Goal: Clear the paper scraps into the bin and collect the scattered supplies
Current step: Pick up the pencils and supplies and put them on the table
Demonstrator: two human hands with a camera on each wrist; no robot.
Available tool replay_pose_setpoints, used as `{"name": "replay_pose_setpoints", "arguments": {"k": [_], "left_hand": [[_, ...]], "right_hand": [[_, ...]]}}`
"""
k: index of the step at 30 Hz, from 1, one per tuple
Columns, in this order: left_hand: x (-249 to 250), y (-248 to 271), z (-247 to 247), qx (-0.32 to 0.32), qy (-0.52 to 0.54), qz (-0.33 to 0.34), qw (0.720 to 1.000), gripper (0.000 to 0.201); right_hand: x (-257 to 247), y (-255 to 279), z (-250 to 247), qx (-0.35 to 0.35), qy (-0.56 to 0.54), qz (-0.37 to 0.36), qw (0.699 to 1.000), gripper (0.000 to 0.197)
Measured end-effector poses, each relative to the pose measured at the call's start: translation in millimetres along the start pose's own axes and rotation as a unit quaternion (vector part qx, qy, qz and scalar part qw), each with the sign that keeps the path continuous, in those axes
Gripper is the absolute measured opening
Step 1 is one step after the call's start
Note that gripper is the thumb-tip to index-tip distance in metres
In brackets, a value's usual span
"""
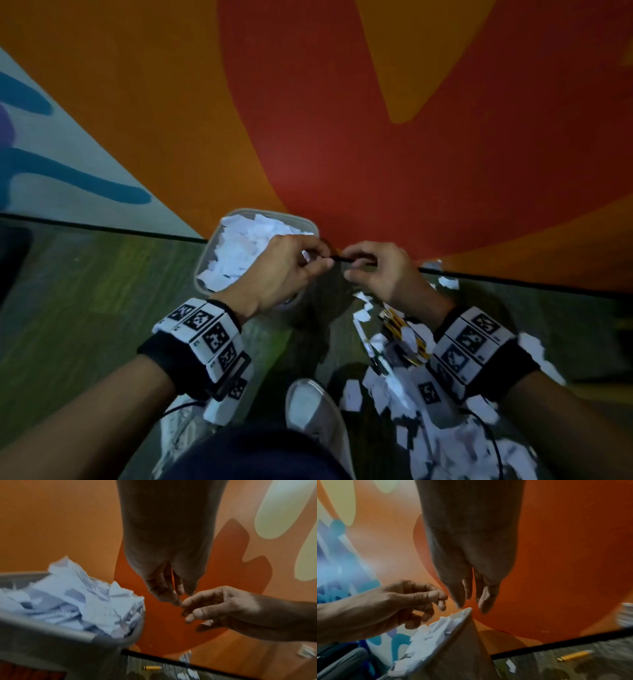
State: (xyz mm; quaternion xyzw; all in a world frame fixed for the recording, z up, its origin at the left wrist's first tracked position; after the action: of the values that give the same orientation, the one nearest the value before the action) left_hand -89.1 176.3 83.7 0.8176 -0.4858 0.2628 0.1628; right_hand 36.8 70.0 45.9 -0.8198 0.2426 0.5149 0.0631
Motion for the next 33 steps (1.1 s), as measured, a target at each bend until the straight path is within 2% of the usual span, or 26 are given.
{"name": "replay_pose_setpoints", "arguments": {"k": [3, 7, 11, 13, 15, 18, 21, 24, 27, 33], "left_hand": [[5, -4, 53, -0.077, 0.026, 0.013, 0.997, 0.016], [-2, -4, 129, -0.168, 0.032, 0.023, 0.985, 0.013], [-19, -2, 198, -0.239, 0.027, 0.032, 0.97, 0.013], [-29, 2, 230, -0.273, 0.045, 0.014, 0.961, 0.005], [-34, 7, 259, -0.307, 0.081, -0.008, 0.948, 0.005], [-20, 14, 289, -0.33, 0.03, 0.056, 0.942, 0.024], [-7, 29, 321, -0.358, -0.007, 0.127, 0.925, 0.046], [8, 39, 341, -0.341, -0.043, 0.209, 0.915, 0.062], [19, 41, 356, -0.32, -0.047, 0.255, 0.911, 0.066], [25, 42, 384, -0.309, -0.144, 0.322, 0.883, 0.071]], "right_hand": [[49, 34, -17, -0.004, -0.005, 0.052, 0.999, 0.025], [140, 82, -34, 0.035, 0.018, 0.132, 0.991, 0.02], [213, 116, -23, 0.012, 0.05, 0.214, 0.976, 0.011], [241, 128, -13, 0.001, 0.084, 0.253, 0.964, 0.011], [268, 140, 1, -0.018, 0.101, 0.294, 0.95, 0.019], [296, 160, 18, -0.032, 0.105, 0.345, 0.932, 0.036], [306, 173, 13, 0.035, 0.086, 0.348, 0.933, 0.042], [315, 185, 4, 0.081, 0.098, 0.339, 0.932, 0.05], [325, 194, 3, 0.074, 0.135, 0.332, 0.931, 0.059], [346, 202, 10, 0.029, 0.147, 0.354, 0.923, 0.108]]}}
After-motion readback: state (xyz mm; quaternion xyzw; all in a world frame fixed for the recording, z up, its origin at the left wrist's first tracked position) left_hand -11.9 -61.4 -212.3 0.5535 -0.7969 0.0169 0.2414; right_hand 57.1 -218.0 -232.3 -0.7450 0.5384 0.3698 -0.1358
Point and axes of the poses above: each hand's wrist, its own y-axis away from the middle knuckle, its own z-axis out of the palm, x = y × z, the point moved 8 cm from there along -y, towards the middle knuckle, and after that the axes turned 7 degrees about -y, right-handed, at the moved point
